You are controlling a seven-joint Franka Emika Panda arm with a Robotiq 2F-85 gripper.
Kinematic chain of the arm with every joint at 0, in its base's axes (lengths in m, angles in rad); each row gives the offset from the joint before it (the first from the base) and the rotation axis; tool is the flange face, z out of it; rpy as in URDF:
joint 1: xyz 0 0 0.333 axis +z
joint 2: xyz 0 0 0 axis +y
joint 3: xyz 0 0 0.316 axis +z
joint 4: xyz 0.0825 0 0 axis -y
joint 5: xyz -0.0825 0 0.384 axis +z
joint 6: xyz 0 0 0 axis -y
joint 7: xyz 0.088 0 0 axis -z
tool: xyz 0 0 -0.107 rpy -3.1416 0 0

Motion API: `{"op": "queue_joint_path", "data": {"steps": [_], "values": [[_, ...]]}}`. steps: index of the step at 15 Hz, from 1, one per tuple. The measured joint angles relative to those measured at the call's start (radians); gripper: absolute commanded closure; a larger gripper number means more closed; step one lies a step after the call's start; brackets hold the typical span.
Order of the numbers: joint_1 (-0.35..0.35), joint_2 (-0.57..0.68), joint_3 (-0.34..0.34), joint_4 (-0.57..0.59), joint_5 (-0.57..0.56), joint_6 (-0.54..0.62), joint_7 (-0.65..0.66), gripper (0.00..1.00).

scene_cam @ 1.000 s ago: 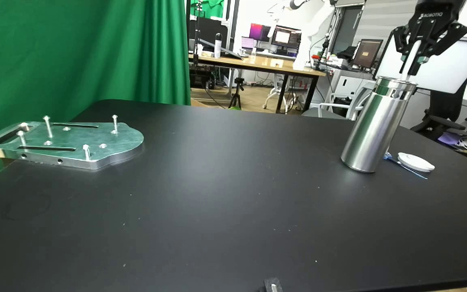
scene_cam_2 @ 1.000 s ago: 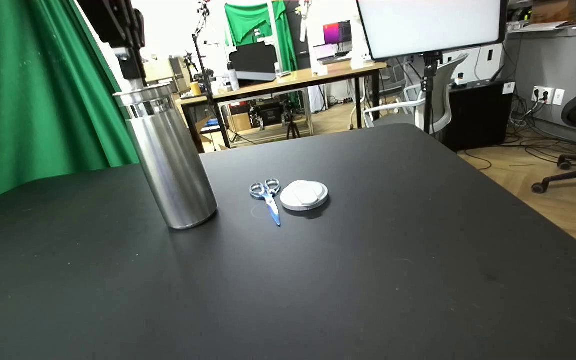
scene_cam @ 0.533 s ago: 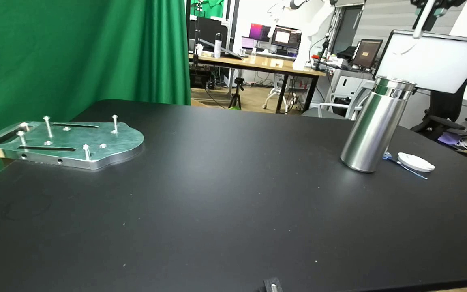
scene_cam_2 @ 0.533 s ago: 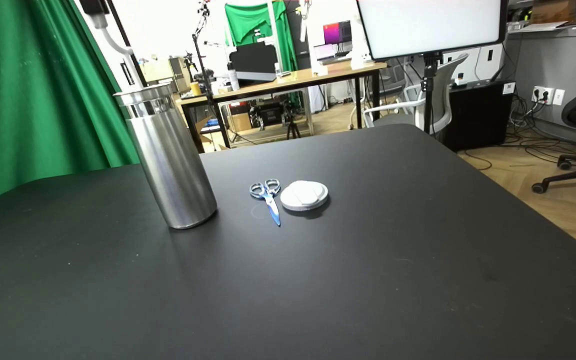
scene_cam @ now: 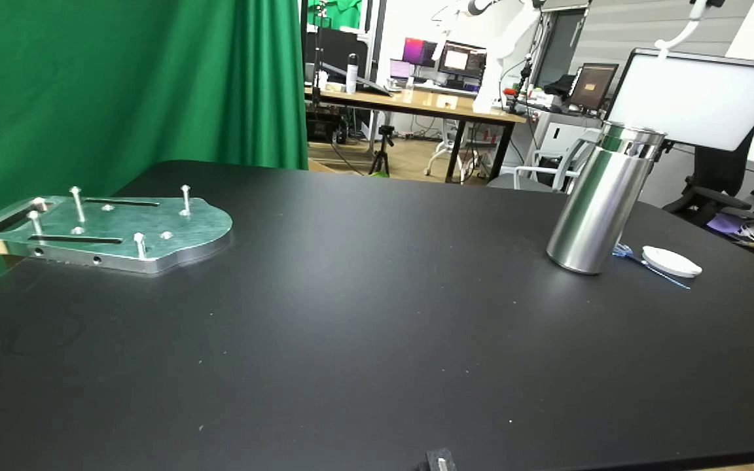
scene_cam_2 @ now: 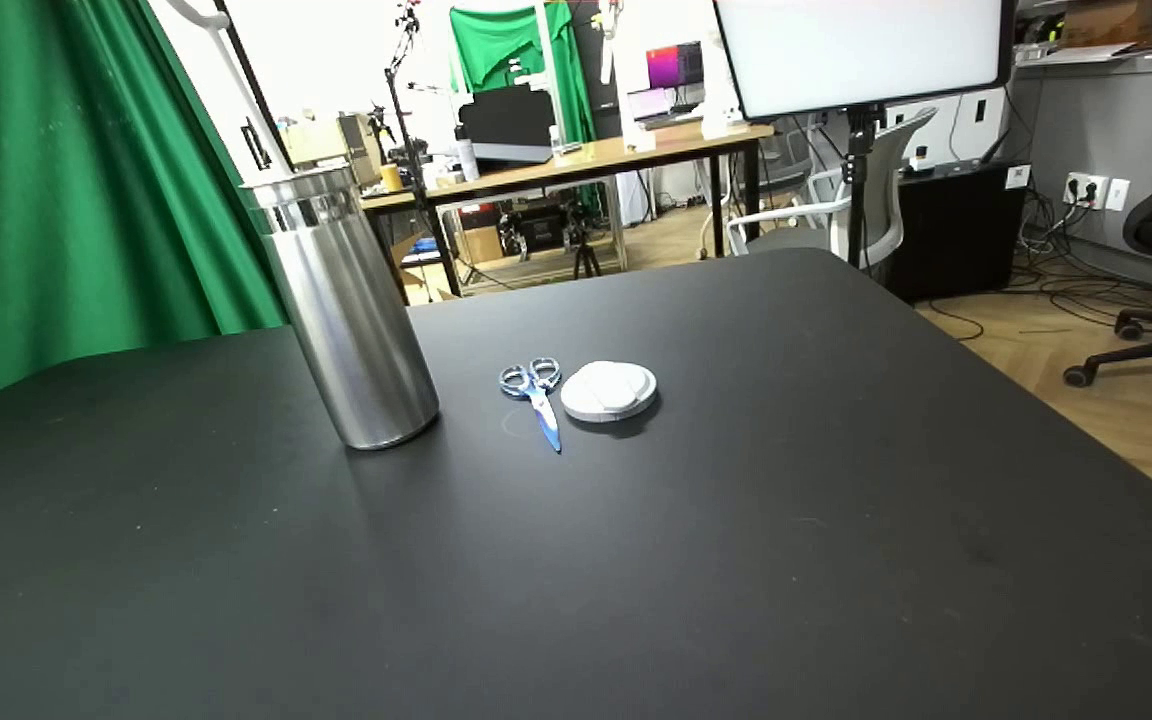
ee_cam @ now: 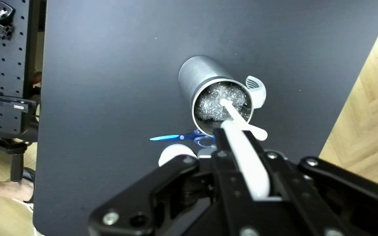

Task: Move the brush inside the flask upwards and downwards

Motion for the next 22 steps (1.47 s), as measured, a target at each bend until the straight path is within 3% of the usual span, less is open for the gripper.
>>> {"op": "queue_joint_path", "data": {"steps": [13,18,22], "values": [[-0.017,0.281,-0.042,0.021,0.023,0.021,0.001,0.96],[-0.013,0.262,-0.048,0.040,0.036,0.015,0.000,0.96],[0.000,0.167,-0.045,0.040,0.035,-0.003,-0.003,0.96]]}}
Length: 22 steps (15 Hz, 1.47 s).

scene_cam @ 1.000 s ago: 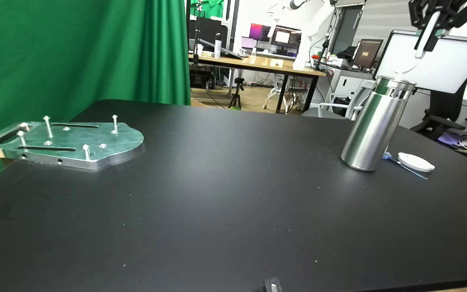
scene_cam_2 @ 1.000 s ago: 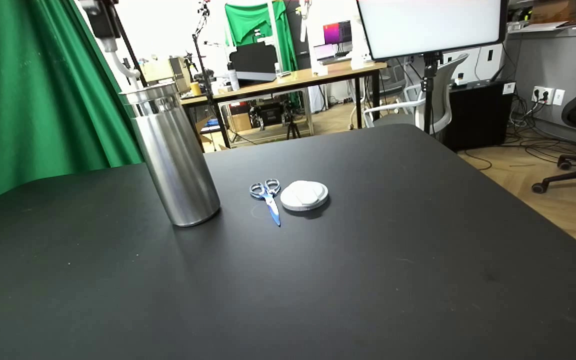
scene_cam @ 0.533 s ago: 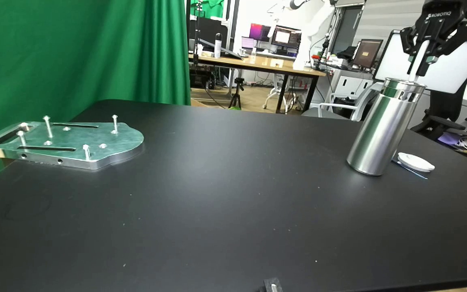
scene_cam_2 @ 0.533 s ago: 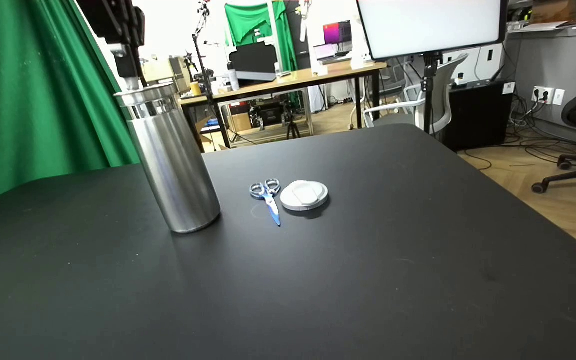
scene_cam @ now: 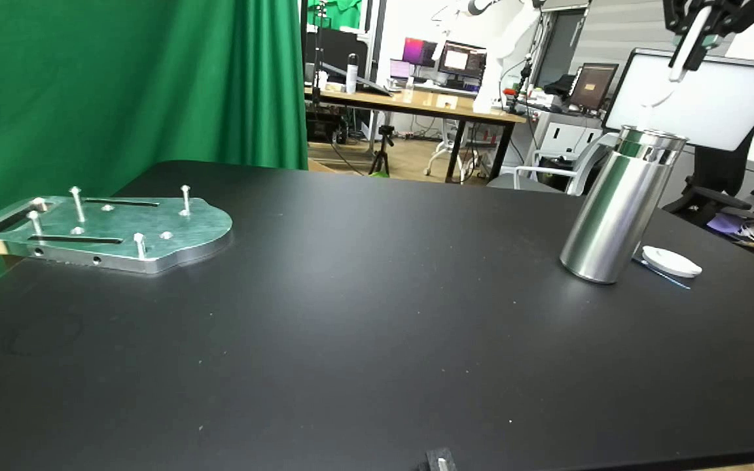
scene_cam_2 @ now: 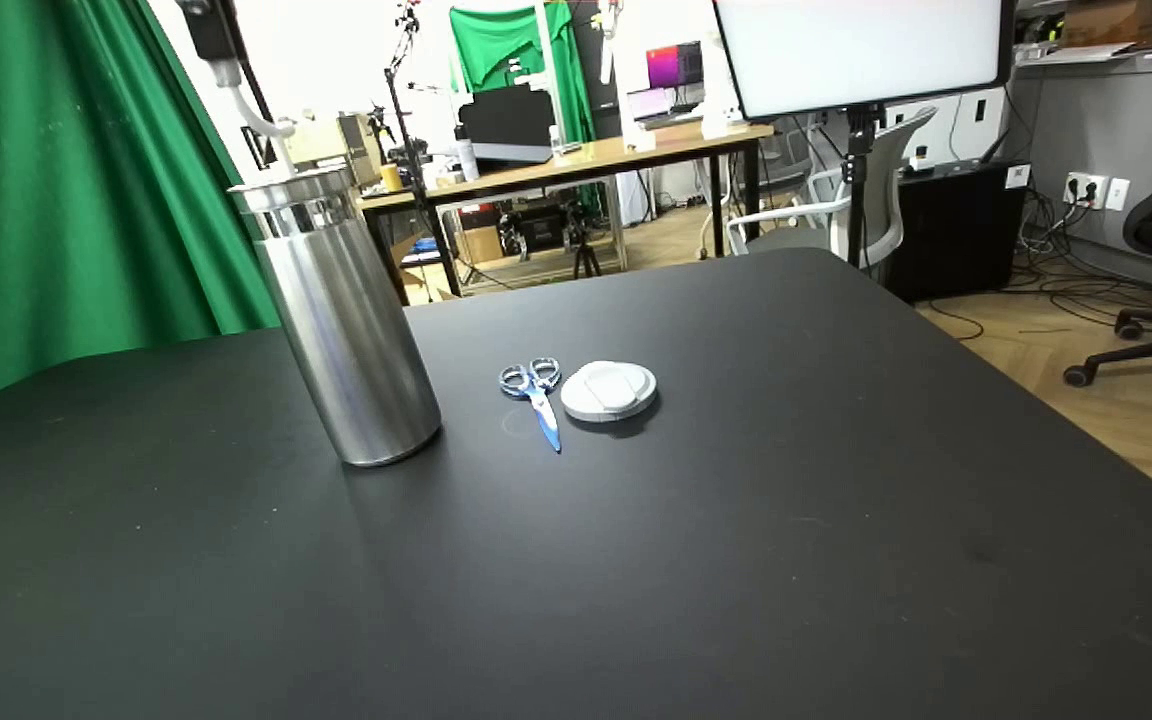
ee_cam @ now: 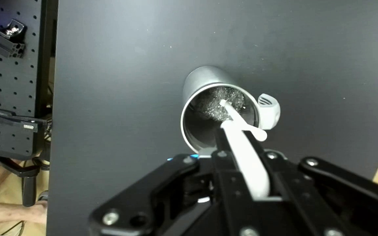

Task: Move the brush inside the flask upwards and downwards

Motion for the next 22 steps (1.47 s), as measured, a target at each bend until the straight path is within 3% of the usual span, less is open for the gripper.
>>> {"op": "queue_joint_path", "data": {"steps": [8,22], "values": [[-0.001,-0.126,0.011,-0.015,0.020,-0.043,-0.015,0.96],[-0.028,0.108,-0.041,-0.008,0.141,-0.004,-0.047,0.96]]}}
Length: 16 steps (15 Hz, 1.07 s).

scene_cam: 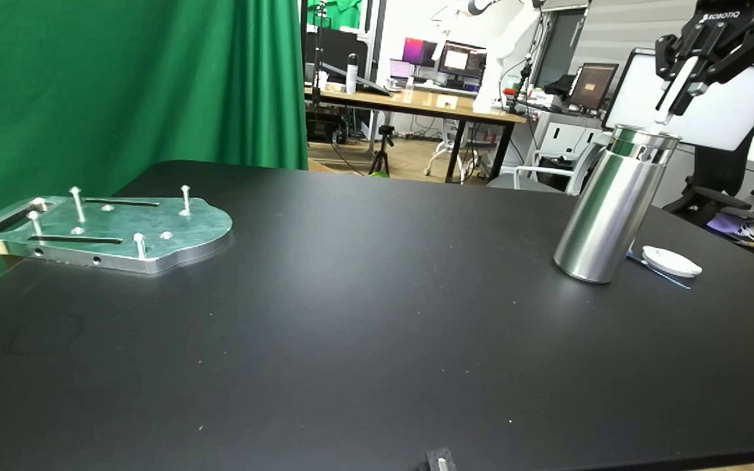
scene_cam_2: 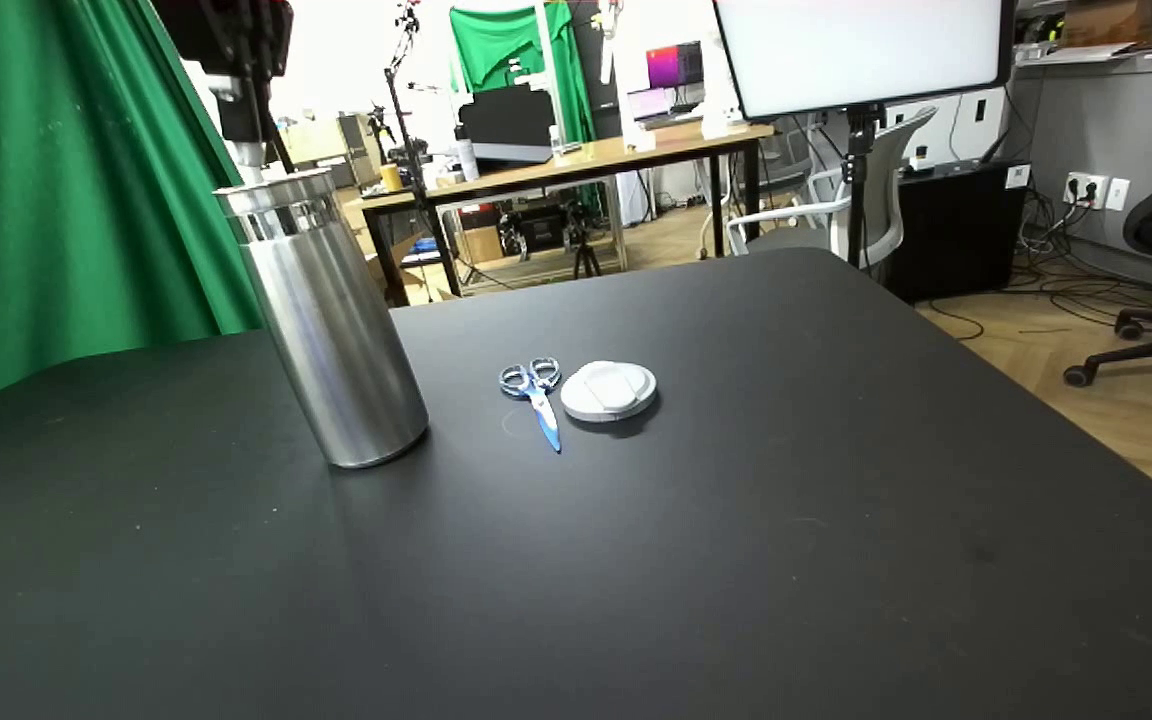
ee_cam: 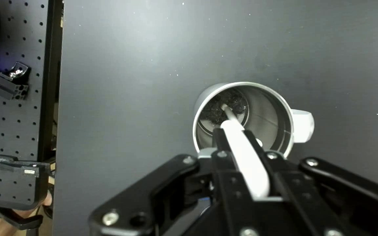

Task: Move the brush inside the flask upwards and downwards

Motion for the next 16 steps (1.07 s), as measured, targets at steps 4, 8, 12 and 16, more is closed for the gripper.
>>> {"op": "queue_joint_path", "data": {"steps": [4,8,12,16], "values": [[0.004,-0.053,0.001,0.008,-0.006,-0.002,0.000,0.96],[0.006,-0.168,0.016,0.007,-0.038,-0.023,0.001,0.96],[0.006,-0.234,0.031,0.005,-0.046,-0.041,0.001,0.96],[0.003,-0.197,0.029,-0.007,-0.037,-0.040,-0.001,0.96]]}}
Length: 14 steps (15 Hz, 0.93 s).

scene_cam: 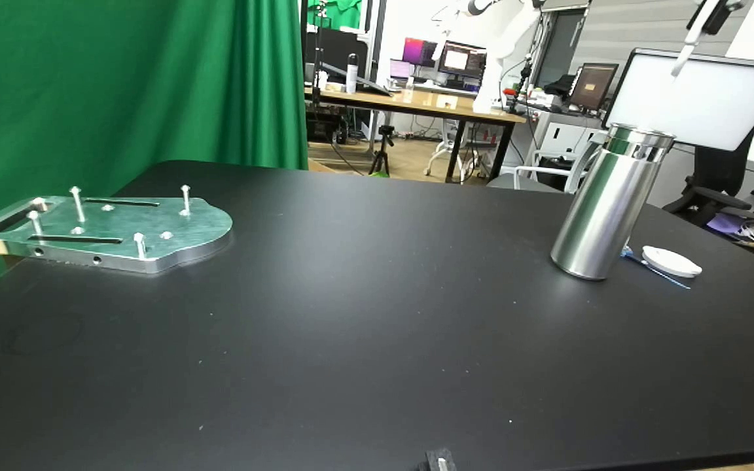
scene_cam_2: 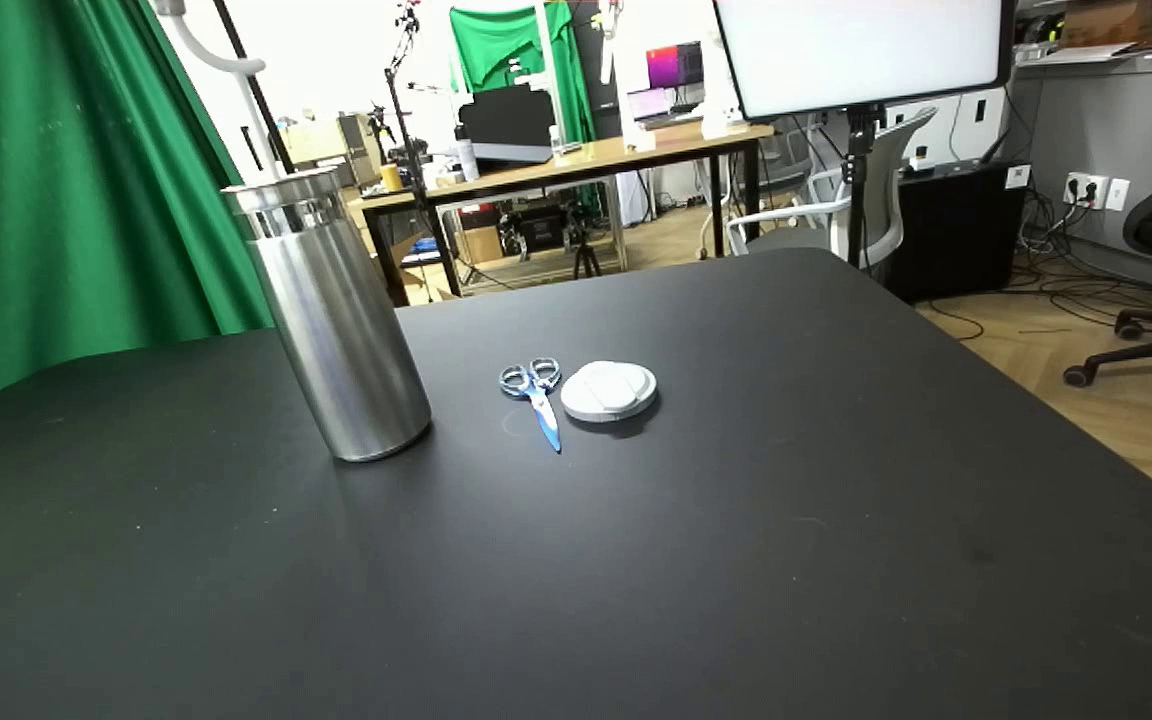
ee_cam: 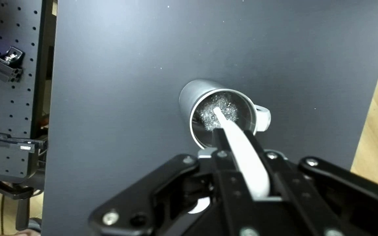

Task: Move the brush inside the flask upwards and downwards

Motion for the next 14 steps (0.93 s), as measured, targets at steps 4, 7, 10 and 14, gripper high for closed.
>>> {"op": "queue_joint_path", "data": {"steps": [4,7,10,14], "values": [[-0.007,0.108,-0.012,-0.001,0.009,0.016,0.000,0.96],[-0.009,0.184,-0.023,0.005,0.017,0.035,0.000,0.96],[-0.009,0.220,-0.027,0.013,0.018,0.042,0.000,0.96],[-0.005,0.182,-0.027,0.019,0.015,0.039,-0.002,0.96]]}}
